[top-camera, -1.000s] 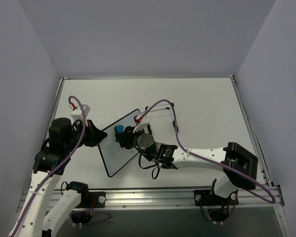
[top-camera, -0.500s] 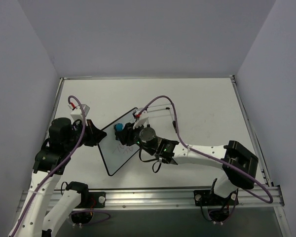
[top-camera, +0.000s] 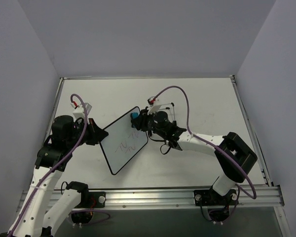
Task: Erase the whiteboard
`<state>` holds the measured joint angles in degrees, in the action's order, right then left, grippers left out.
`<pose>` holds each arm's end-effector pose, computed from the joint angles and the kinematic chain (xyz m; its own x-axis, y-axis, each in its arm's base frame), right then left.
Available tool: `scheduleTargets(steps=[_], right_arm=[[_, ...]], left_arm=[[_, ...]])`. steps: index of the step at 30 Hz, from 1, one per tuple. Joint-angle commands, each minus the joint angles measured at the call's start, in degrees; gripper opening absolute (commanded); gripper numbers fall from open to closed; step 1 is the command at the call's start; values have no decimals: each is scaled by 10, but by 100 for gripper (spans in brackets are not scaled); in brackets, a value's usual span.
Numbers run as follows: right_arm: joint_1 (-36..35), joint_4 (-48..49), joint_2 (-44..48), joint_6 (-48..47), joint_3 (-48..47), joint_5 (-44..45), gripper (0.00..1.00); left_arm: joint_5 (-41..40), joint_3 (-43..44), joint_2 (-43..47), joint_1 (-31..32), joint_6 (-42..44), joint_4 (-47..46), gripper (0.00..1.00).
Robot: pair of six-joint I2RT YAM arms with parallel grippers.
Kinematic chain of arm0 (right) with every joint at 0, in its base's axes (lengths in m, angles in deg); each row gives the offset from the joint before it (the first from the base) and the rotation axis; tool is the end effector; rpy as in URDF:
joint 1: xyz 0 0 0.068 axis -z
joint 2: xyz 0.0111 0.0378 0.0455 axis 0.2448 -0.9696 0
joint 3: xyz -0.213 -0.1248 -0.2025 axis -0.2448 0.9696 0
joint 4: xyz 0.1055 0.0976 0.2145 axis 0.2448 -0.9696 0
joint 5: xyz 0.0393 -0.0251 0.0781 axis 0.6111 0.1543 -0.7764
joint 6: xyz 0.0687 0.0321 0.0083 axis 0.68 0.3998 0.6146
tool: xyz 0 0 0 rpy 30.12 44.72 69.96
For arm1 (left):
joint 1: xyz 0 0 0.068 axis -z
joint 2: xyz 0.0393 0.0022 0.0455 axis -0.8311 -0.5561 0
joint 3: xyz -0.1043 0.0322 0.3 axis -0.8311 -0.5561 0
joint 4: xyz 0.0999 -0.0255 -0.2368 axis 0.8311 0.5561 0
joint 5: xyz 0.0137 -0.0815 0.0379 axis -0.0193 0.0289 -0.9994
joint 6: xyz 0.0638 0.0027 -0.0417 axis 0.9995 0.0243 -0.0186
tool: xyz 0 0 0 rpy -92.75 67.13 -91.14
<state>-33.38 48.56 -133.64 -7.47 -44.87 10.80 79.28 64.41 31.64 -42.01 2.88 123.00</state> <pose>0.2636 0.2913 0.3005 -0.3873 0.3076 -0.8691 -0.6549 0.5717 0.4942 0.1251 -0.0563 0.3608 -0.6358 -0.1926 -0.7474 0.3302 0.8073 -0.4890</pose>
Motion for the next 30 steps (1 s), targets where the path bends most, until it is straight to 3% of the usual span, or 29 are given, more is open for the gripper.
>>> scheduleTargets(steps=[1, 6, 14, 21, 26, 30], right_arm=[[16, -6, -25, -31, 11, -7, 0], [7, -3, -23, -38, 0, -22, 0], [-101, 26, -1, -10, -18, -8, 0], [-148, 31, 5, 14, -44, -22, 0], [-149, 16, 11, 14, -57, -25, 0], [-97, 10, 6, 9, -44, -33, 0]], left_arm=[[99, 11, -4, 19, 13, 21, 2], [101, 11, -3, 19, 13, 21, 2], [104, 10, -3, 19, 13, 20, 2], [108, 9, -6, 19, 14, 19, 2], [114, 9, -10, 20, 15, 17, 2], [115, 11, -9, 21, 16, 20, 2]])
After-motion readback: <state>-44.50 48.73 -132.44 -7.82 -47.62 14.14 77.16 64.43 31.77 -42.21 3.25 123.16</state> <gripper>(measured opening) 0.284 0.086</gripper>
